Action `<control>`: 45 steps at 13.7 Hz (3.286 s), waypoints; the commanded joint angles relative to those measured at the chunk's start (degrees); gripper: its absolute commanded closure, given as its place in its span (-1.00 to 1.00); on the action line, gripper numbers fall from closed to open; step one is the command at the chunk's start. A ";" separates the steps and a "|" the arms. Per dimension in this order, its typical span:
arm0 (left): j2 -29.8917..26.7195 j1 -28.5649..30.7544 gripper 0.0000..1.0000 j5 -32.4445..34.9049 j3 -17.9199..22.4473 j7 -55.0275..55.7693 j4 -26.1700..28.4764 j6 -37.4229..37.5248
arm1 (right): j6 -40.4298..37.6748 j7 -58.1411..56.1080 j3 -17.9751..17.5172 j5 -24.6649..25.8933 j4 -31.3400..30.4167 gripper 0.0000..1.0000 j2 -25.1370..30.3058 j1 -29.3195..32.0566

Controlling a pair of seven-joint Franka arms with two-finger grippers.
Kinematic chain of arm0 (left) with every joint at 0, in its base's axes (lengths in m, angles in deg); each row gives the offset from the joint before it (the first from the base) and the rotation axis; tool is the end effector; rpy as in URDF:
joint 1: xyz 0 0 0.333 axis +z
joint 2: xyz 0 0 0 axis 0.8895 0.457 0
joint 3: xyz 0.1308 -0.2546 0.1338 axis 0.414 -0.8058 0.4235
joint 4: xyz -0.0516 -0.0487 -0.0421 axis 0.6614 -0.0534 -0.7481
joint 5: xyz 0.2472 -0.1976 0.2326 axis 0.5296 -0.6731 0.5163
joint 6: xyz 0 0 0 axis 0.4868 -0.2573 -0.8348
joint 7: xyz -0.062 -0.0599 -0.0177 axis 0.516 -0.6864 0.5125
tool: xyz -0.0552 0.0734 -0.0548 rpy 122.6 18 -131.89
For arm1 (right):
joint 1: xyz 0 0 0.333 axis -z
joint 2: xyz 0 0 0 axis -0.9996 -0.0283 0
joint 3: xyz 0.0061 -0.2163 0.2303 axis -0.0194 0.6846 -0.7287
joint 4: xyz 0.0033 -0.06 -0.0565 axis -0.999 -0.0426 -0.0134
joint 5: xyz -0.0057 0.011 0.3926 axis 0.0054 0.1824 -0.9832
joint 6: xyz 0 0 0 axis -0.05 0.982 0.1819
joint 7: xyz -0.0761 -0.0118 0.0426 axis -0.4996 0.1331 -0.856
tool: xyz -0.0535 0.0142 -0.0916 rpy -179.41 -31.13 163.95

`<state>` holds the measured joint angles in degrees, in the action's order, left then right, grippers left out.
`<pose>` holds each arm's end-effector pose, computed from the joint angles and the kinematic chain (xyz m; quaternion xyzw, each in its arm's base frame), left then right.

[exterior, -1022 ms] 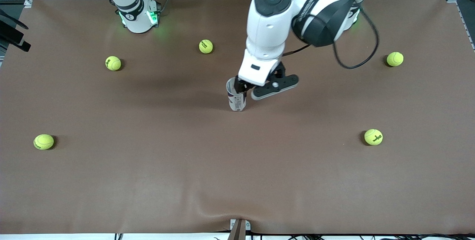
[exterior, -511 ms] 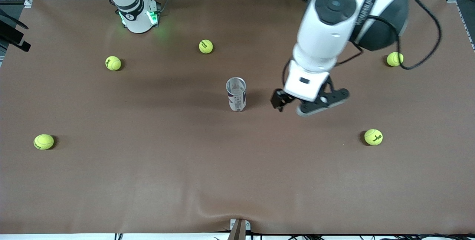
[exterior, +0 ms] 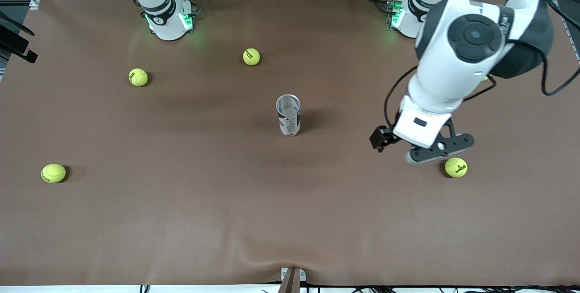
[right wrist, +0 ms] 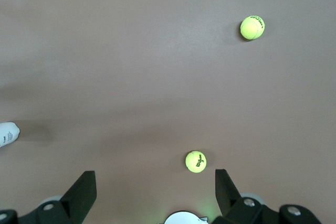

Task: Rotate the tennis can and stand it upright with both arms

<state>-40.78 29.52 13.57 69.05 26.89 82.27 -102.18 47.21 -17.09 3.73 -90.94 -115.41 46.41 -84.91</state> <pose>0.6363 -0.2708 0.5449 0.9912 0.1165 0.0626 0.0053 0.5090 -0.0522 0.6943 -0.9957 0.0897 0.0169 0.0124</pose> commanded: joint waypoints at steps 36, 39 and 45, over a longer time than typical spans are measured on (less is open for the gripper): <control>-25.66 31.27 -1.00 3.08 -16.45 -26.51 17.65 6.93 | -0.28 0.79 -0.32 0.65 0.77 -1.00 -0.11 -0.13; -25.66 31.35 -1.00 3.00 -16.27 -29.30 18.26 7.02 | -0.28 0.79 -0.32 0.65 0.77 -1.00 -0.11 -0.13; -25.48 31.44 -1.00 2.82 -16.18 -35.37 18.35 7.64 | -0.28 0.79 -0.32 0.65 0.77 -1.00 -0.20 -0.13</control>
<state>-66.11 61.13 15.52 52.70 -5.91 100.59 -95.13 47.23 -17.09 3.66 -90.91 -115.41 46.38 -84.92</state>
